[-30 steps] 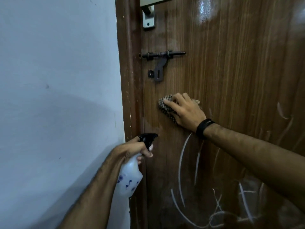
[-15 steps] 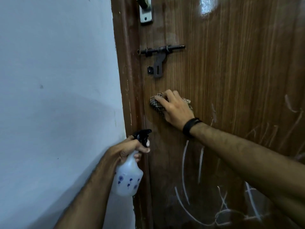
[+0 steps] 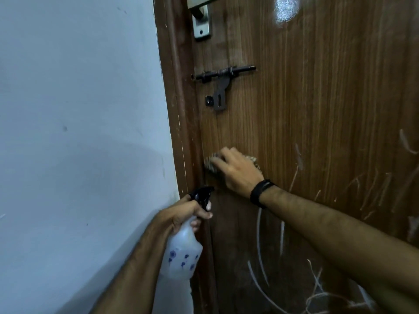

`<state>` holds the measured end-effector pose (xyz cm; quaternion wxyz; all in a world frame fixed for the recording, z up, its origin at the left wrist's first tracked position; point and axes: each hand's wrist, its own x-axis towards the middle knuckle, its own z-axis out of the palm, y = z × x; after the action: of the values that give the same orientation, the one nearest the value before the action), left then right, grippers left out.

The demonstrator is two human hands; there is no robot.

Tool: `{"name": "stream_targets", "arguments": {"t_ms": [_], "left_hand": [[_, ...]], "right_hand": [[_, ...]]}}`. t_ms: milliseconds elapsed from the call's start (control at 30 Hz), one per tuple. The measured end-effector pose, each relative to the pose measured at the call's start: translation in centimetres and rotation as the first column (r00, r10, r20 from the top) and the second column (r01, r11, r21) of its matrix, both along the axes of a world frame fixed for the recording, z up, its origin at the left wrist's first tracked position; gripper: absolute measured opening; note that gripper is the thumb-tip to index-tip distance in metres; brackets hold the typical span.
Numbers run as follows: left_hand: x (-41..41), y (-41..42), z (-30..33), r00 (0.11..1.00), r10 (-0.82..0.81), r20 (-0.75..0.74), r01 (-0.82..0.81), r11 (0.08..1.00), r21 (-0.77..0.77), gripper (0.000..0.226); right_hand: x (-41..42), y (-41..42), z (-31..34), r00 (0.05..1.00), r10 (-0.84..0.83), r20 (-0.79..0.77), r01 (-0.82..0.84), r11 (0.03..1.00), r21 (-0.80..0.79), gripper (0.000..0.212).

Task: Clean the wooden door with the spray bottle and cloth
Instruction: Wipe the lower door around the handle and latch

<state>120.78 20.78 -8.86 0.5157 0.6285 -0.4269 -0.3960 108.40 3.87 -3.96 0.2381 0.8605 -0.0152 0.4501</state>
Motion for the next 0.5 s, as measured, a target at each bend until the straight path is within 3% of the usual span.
{"name": "stream_targets", "arguments": {"t_ms": [67, 167, 367, 500], "left_hand": [[0.0, -0.1, 0.0, 0.999, 0.036, 0.014, -0.036, 0.999, 0.002, 0.026], [0.0, -0.2, 0.0, 0.998, 0.050, 0.024, -0.051, 0.999, 0.019, 0.027], [0.0, 0.3, 0.4, 1.000, 0.028, 0.003, -0.028, 0.999, 0.021, 0.021], [0.5, 1.1, 0.1, 1.000, 0.017, -0.005, -0.016, 1.000, 0.019, 0.020]], "right_hand": [[0.4, 0.4, 3.0, 0.987, -0.030, 0.156, 0.017, 0.996, 0.085, 0.049], [0.8, 0.8, 4.6, 0.983, -0.044, 0.177, 0.029, 0.996, 0.086, 0.050], [0.1, 0.1, -3.1, 0.992, -0.023, -0.125, 0.015, 0.998, -0.067, 0.061], [-0.9, 0.4, -5.7, 0.957, -0.060, -0.284, 0.015, 0.988, -0.156, 0.056]]}}
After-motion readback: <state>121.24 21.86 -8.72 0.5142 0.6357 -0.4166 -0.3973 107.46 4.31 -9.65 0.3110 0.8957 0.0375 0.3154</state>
